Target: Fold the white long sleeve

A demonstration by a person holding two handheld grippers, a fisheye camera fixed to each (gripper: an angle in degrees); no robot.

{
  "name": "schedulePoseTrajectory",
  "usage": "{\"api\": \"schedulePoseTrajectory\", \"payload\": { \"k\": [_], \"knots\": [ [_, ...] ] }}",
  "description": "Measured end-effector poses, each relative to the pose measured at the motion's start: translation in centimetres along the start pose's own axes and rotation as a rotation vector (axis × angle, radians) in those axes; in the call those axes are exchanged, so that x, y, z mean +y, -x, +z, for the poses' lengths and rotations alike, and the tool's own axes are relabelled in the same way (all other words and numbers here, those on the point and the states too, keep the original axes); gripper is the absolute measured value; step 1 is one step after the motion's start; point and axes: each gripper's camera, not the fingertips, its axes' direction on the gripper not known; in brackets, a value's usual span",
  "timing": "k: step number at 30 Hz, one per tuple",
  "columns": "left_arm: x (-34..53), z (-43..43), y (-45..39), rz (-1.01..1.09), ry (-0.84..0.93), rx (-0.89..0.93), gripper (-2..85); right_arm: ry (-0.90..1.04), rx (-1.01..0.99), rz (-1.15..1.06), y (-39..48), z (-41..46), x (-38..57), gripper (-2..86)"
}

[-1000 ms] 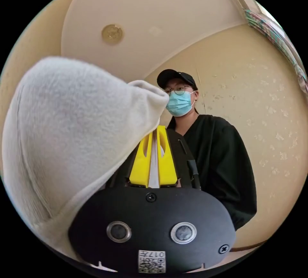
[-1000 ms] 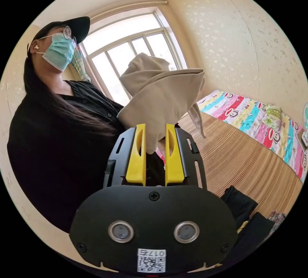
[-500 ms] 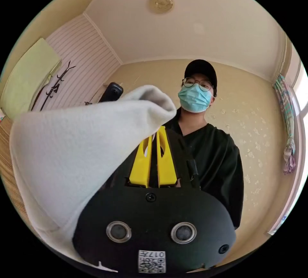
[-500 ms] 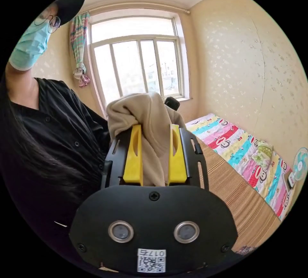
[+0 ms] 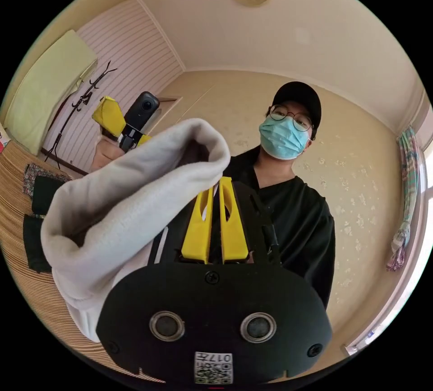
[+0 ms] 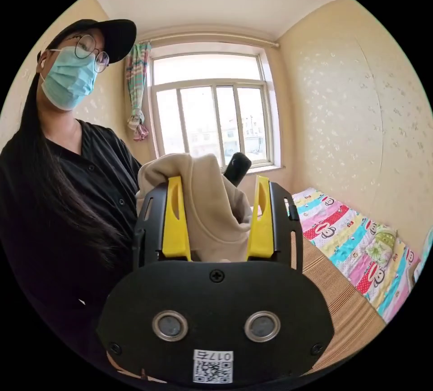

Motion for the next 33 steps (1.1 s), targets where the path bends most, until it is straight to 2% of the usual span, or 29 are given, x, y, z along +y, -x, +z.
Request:
{"api": "schedulePoseTrajectory", "payload": {
  "k": [2, 4, 6, 9, 12, 14, 15, 17, 19, 23, 28, 33],
  "knots": [
    [-1.0, 1.3, 1.5, -0.042, 0.030, 0.054, -0.5, 0.014, -0.109, -0.162, 1.3, 1.0, -1.3, 12.0],
    [-1.1, 1.7, 2.6, -0.076, 0.006, 0.123, -0.5, -0.029, -0.151, -0.220, 1.9, 1.1, -1.5, 6.3],
    [-0.7, 1.4, 3.4, -0.103, -0.077, 0.164, -0.2, -0.091, -0.056, -0.163, 1.7, 1.0, -1.4, 4.8],
    [1.3, -0.5, 4.9, -0.224, -0.295, 0.151, 0.7, -0.210, 0.137, 0.072, 0.0, -0.2, -1.1, 3.9],
    [3.8, -2.5, 4.4, -0.262, -0.479, 0.054, 0.4, -0.187, 0.542, 0.180, 0.8, -0.8, -2.0, 3.6],
    [5.2, -3.1, 1.8, -0.242, -0.538, -0.126, 1.9, -0.121, 0.880, 0.127, 3.1, 0.2, -3.9, 3.5],
    [5.4, -3.0, 0.9, -0.247, -0.535, -0.209, 2.8, -0.106, 0.935, 0.097, 3.7, 0.5, -4.5, 3.4],
    [5.4, -1.8, -2.6, -0.329, -0.521, -0.589, 8.6, -0.019, 1.084, -0.019, 5.4, 2.6, -6.9, 3.3],
    [4.6, 0.2, -4.6, -0.334, -0.518, -0.781, 12.8, 0.099, 1.128, -0.039, 5.3, 4.4, -8.9, 3.1],
    [0.7, 7.1, -6.4, -0.215, -0.414, -0.913, 14.8, 0.343, 1.095, -0.006, 3.1, 8.1, -12.2, 2.7],
    [-1.6, 12.9, -5.6, -0.226, -0.369, -1.234, 18.0, 0.404, 1.099, -0.012, 2.1, 9.5, -13.9, 2.6],
    [-2.2, 17.2, -6.5, -0.134, -0.414, -1.304, 17.6, 0.551, 1.171, -0.031, 1.5, 10.7, -15.5, 2.7]
  ]
}}
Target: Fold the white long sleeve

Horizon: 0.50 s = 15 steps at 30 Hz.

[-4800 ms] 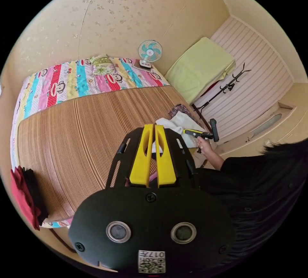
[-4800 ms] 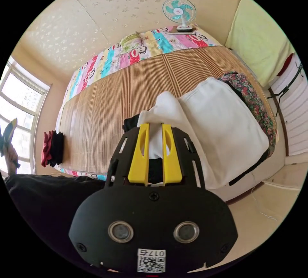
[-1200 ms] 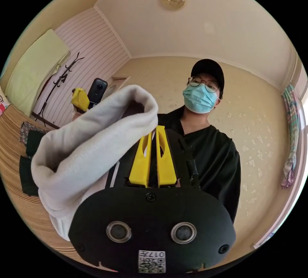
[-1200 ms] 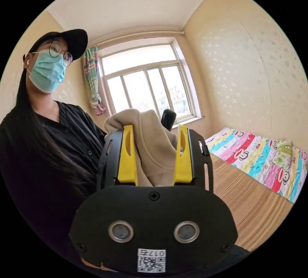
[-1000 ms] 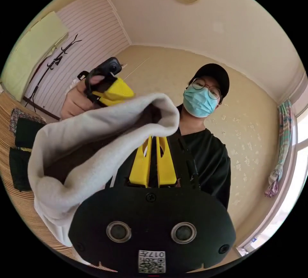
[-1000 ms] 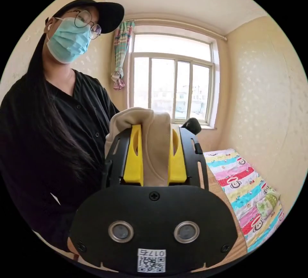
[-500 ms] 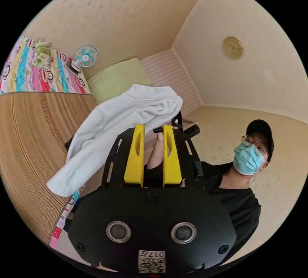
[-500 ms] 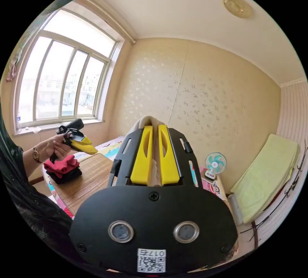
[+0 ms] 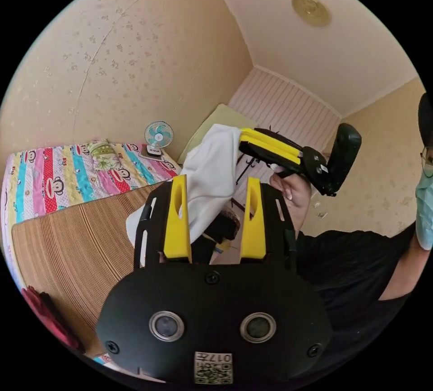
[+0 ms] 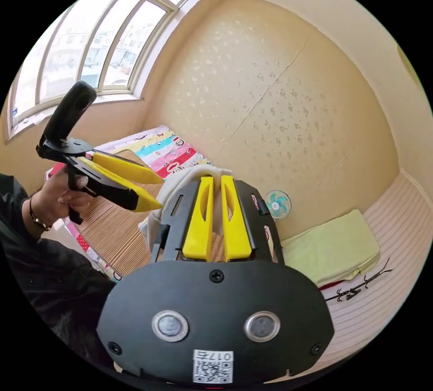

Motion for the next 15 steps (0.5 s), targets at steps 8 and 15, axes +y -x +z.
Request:
{"api": "schedulePoseTrajectory", "payload": {
  "k": [8, 15],
  "knots": [
    [3.3, 1.2, -6.8, 0.045, 0.013, -0.339, 10.8, 0.074, -0.190, 0.119, -3.9, 3.1, -0.7, 3.0],
    [3.6, -2.7, -4.0, -0.026, -0.048, 0.125, 4.1, -0.181, -0.228, 0.063, -6.7, 1.5, 4.0, 4.3]
  ]
}}
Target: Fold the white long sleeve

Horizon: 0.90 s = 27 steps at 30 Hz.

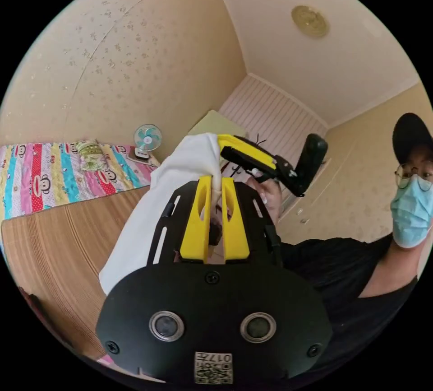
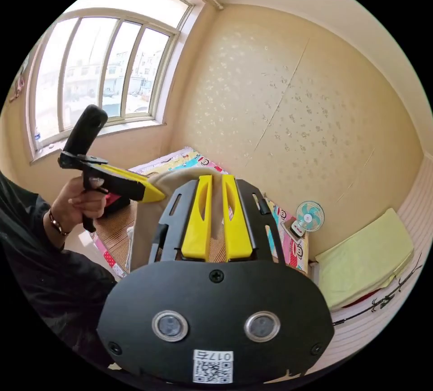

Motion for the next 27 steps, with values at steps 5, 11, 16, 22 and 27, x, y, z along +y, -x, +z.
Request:
{"api": "schedulePoseTrajectory", "payload": {
  "k": [5, 11, 16, 22, 27],
  "knots": [
    [-2.3, -6.1, -3.0, 0.229, -0.065, 0.187, 4.0, -0.387, -0.337, 0.058, -6.5, -3.7, 11.9, 4.0],
    [-4.1, -8.6, -5.1, 0.331, -0.014, 0.331, 4.1, -0.537, -0.979, 0.492, -13.4, 3.7, 29.3, 8.2],
    [-4.8, -7.9, -7.6, 0.423, 0.106, 0.417, 4.2, -0.286, -1.198, 0.694, -12.0, 15.5, 35.3, 12.6],
    [-4.5, -5.3, -8.8, 0.396, 0.253, 0.601, 4.2, -0.209, -1.712, 0.742, -9.2, 26.6, 35.1, 15.0],
    [-3.8, -4.7, -8.1, 0.315, 0.303, 0.703, 4.1, -0.131, -2.052, 0.370, -3.0, 26.3, 30.5, 14.1]
  ]
}}
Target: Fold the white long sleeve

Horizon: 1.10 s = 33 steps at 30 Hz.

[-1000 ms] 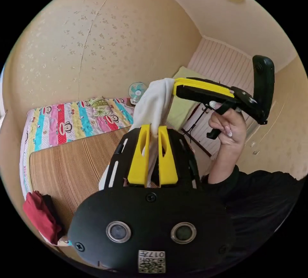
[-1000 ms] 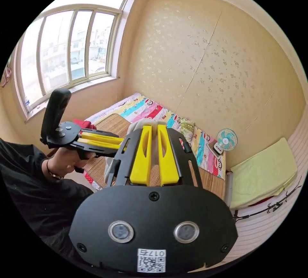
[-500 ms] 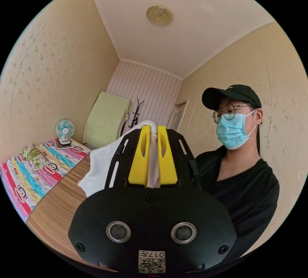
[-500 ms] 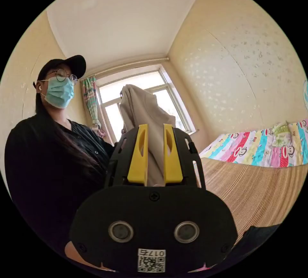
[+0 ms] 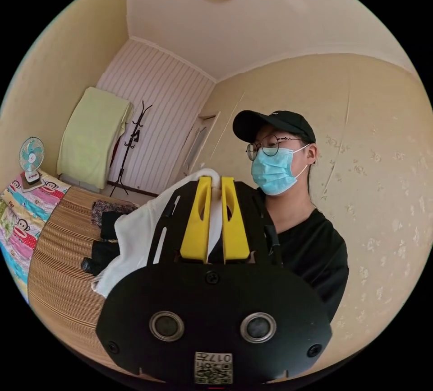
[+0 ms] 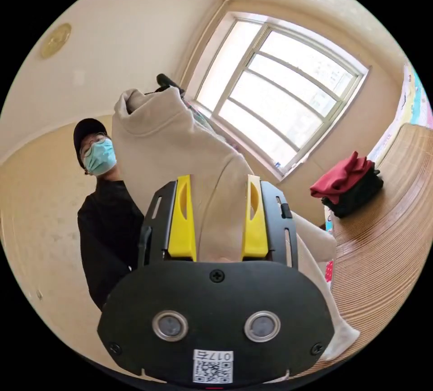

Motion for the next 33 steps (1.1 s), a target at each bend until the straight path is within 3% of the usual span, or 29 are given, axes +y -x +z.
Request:
{"api": "schedulePoseTrajectory", "payload": {
  "k": [2, 4, 6, 8, 13, 19, 23, 29, 33],
  "knots": [
    [0.7, -1.3, -0.6, -0.027, -0.027, -0.006, 4.1, 0.175, -0.056, -0.097, 2.0, 3.3, 0.0, 10.0],
    [1.4, -2.9, -1.9, -0.017, -0.043, -0.046, 4.1, 0.209, 0.106, -0.186, 4.9, 3.5, 0.9, 6.4],
    [1.9, -4.2, -3.7, 0.008, -0.040, -0.103, 4.2, 0.117, 0.356, -0.186, 8.2, 1.6, 1.6, 4.7],
    [2.7, -6.0, -6.3, 0.027, -0.041, -0.246, 4.2, -0.075, 0.780, -0.100, 13.5, -2.3, 1.9, 3.8],
    [5.0, -10.4, -9.3, -0.077, -0.083, -0.658, 3.8, -0.419, 1.271, -0.266, 28.4, -4.4, 2.6, 3.3],
    [10.6, -12.4, -12.2, -0.129, -0.176, -1.041, 3.4, -0.570, 1.323, -0.564, 38.7, 1.4, 5.5, 3.2],
    [12.5, -12.6, -14.1, -0.061, -0.369, -1.039, 3.2, -0.583, 1.462, -0.662, 42.9, 6.0, 5.1, 3.2],
    [7.1, -13.8, -16.9, 0.094, -0.589, -1.219, 3.5, -0.607, 1.739, -0.929, 46.6, 12.5, 0.5, 3.2],
    [2.6, -16.1, -13.2, 0.018, -0.609, -1.377, 3.7, -0.525, 1.903, -0.849, 44.1, 11.2, -4.5, 3.3]
  ]
}}
